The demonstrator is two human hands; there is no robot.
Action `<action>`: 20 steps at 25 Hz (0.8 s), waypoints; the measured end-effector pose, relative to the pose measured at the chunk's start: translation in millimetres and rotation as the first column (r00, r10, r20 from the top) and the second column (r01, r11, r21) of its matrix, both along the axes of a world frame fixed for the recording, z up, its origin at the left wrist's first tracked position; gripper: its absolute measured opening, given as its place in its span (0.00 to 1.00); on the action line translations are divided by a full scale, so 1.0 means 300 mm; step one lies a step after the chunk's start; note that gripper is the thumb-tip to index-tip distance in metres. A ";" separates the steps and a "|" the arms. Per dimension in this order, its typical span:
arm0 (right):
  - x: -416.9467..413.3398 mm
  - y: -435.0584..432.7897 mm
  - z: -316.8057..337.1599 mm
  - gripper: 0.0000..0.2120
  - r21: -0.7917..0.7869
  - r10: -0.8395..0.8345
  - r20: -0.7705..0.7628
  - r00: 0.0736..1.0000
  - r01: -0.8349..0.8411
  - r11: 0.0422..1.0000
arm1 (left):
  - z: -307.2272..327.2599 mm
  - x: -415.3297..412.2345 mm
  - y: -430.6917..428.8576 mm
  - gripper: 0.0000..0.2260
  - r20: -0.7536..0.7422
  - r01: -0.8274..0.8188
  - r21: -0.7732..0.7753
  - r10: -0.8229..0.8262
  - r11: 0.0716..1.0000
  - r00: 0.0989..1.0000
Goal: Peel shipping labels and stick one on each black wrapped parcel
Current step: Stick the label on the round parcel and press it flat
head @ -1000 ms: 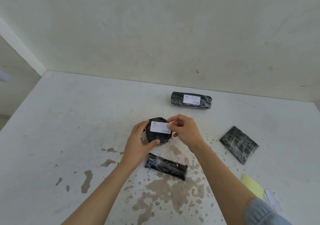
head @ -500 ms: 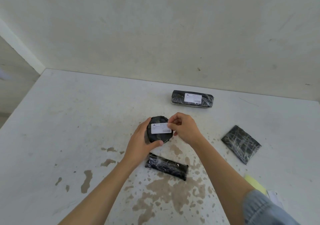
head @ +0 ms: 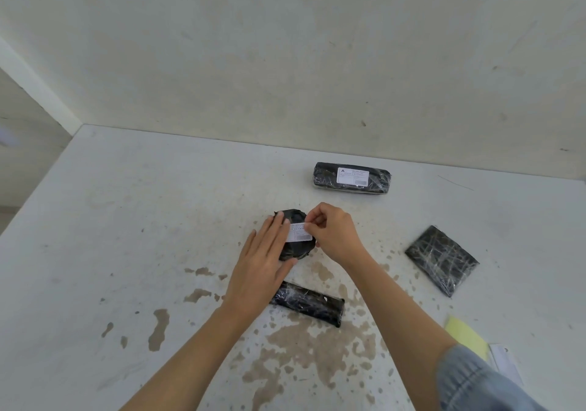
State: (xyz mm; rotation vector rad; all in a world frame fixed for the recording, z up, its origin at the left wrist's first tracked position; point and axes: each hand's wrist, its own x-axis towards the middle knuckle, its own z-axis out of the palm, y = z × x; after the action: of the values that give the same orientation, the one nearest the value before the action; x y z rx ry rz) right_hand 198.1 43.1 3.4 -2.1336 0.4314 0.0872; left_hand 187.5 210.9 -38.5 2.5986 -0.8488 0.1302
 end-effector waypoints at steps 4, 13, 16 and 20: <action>-0.003 0.009 0.003 0.02 -0.069 0.013 0.011 1.000 -0.013 0.998 | -0.020 -0.006 -0.003 0.27 -0.009 -0.004 0.169 0.006 0.986 1.000; -0.009 0.034 0.006 0.07 -0.254 0.092 0.001 0.996 -0.089 0.963 | -0.029 -0.003 -0.001 0.27 -0.012 -0.010 0.244 0.014 0.970 1.000; -0.013 0.041 0.001 0.09 -0.305 0.119 -0.009 0.993 -0.116 0.945 | -0.026 -0.003 -0.002 0.26 -0.039 0.002 0.238 0.008 0.971 0.999; -0.022 0.049 -0.002 0.09 -0.356 0.140 0.029 0.990 -0.120 0.927 | -0.009 -0.009 -0.010 0.26 -0.089 -0.006 0.149 0.019 0.989 0.996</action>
State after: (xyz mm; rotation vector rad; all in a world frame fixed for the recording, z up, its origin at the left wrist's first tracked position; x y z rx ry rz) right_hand 191.5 57.8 2.7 -2.5138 0.2881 0.0275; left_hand 184.8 208.0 -41.4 2.7247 -0.8388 -0.0488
